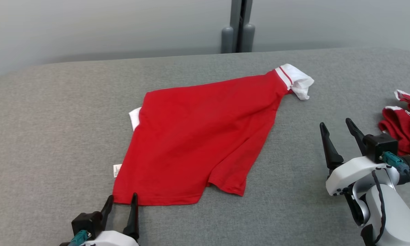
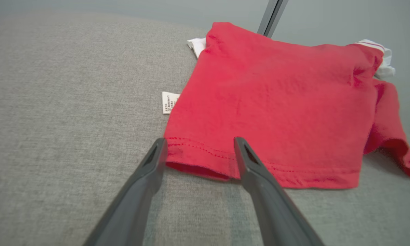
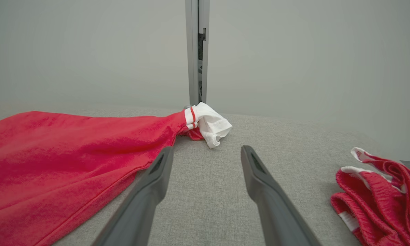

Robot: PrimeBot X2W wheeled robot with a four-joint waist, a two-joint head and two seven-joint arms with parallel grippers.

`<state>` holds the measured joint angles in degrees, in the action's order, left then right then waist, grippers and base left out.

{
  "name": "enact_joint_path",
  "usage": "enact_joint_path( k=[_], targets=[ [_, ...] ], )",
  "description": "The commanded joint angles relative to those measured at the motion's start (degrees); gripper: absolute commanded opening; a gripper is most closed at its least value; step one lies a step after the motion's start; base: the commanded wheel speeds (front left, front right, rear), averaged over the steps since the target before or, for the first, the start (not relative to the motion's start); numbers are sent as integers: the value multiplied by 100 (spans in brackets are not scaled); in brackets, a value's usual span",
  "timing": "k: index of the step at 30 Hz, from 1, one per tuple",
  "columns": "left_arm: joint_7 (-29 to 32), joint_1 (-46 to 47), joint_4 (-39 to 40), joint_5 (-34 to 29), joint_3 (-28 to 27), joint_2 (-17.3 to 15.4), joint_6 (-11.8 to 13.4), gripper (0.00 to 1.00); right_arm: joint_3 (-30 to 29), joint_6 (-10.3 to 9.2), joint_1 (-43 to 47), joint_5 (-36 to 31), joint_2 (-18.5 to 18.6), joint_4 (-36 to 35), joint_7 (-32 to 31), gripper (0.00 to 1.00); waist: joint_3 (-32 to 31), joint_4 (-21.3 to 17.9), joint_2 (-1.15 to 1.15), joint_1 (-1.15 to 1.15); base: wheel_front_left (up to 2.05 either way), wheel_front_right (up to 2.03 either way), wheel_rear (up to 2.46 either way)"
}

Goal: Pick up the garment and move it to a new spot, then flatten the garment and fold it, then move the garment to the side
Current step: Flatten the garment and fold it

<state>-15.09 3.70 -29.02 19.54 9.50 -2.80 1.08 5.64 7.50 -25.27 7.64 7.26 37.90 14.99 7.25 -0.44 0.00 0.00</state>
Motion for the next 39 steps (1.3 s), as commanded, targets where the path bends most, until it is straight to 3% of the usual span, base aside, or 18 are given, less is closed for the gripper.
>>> enact_joint_path(
  k=[1,6,7,8,19,23,25,30,31,33,38,39],
  targets=[
    [-11,147,-105,24,-59,-26,44,100,-13,-2,42,17,26,-70,26,100,113,-148,0,0,0,0,0],
    [-10,356,-456,-5,-187,-26,57,100,-137,-2,104,80,31,-134,26,100,210,-288,0,0,0,0,0],
    [-10,400,-506,-24,-213,-26,42,31,-161,-2,113,83,35,-142,26,100,219,-299,0,0,0,0,0],
    [-9,433,-574,-55,-212,-24,-7,0,-212,-2,125,111,33,-134,27,100,232,-307,0,0,0,0,0],
    [-6,914,-470,-552,-706,-140,-308,0,-433,-2,205,234,-77,-225,27,100,280,-237,0,0,0,0,0],
    [-6,1449,-364,-758,-1004,-487,-371,0,-408,-2,190,220,-133,-254,27,100,311,-251,0,0,0,0,0],
    [-6,1934,-469,-976,-1071,-833,-403,0,-339,-2,102,220,-163,-283,27,100,386,-333,0,0,0,0,0],
    [-6,2835,-967,-1267,-1065,-1454,-446,0,-246,-2,31,292,-216,-341,27,100,574,-537,0,0,0,0,0],
    [-6,2835,-967,-1267,-1065,-1454,-446,0,-246,-2,31,292,-216,-341,27,100,574,-537,0,0,0,0,0],
    [-6,3402,-1326,-1370,-1097,-1819,-463,0,-228,-2,-2,316,-239,-386,27,100,720,-688,0,0,0,0,0],
    [-6,4022,-1930,-1447,-1149,-2128,-313,0,-218,-2,-31,326,-268,-430,27,100,928,-871,0,0,0,0,0],
    [-7,4123,-1982,-1418,-1179,-2142,-272,41,-229,-2,-46,338,-277,-433,27,100,964,-896,0,0,0,0,0]
  ],
)
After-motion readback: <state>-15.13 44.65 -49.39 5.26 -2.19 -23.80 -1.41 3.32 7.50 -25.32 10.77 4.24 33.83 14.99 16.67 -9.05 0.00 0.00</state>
